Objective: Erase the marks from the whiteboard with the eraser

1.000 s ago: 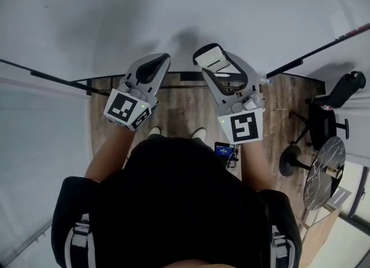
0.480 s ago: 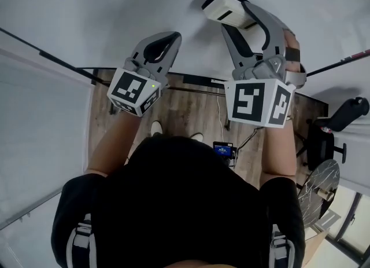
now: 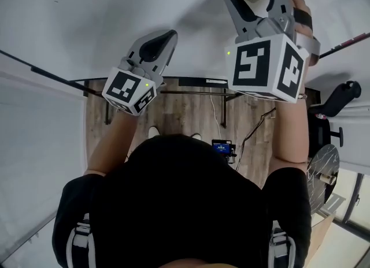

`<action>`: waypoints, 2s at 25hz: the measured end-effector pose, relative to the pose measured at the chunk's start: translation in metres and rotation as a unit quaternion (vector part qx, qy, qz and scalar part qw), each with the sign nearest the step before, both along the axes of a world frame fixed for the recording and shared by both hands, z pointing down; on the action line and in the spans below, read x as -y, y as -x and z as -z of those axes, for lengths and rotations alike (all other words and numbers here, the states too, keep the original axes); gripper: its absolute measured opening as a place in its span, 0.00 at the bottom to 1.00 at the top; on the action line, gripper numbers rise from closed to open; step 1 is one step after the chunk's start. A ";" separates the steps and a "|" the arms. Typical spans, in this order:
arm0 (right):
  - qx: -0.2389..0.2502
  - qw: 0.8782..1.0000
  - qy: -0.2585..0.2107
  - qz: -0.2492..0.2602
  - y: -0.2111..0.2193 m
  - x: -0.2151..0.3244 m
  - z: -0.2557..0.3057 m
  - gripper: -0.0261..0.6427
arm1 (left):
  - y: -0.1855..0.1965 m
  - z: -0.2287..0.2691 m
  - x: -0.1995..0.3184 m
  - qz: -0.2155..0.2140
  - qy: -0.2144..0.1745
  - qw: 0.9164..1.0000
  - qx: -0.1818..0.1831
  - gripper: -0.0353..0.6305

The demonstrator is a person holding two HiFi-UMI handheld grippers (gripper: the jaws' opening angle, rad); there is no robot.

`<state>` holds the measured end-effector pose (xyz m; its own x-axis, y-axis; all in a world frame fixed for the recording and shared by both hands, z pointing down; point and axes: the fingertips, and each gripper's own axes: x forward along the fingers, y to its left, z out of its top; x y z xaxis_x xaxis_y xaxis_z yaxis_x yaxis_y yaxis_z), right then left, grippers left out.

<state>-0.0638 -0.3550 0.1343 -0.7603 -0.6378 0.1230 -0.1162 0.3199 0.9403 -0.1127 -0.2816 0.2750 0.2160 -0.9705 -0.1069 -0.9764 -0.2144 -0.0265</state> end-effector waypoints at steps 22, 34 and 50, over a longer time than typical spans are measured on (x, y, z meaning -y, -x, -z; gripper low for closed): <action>-0.116 0.992 0.046 0.035 0.016 -0.022 -0.132 0.39 | 0.018 -0.017 -0.005 0.005 0.012 1.000 -0.011 0.06; -0.030 0.997 -0.057 -0.030 -0.003 0.001 0.008 0.39 | 0.013 -0.003 -0.003 0.004 -0.006 1.000 0.008 0.06; -0.147 0.989 -0.007 -0.018 0.012 0.002 -0.143 0.39 | 0.014 -0.010 -0.007 0.011 0.001 1.000 0.002 0.06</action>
<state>-0.0760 -0.3565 0.2775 -0.6698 -0.6671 0.3260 0.1515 0.3071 0.9396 -0.1267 -0.2745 0.2854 0.1953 -0.9752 -0.1040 -0.9807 -0.1933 -0.0291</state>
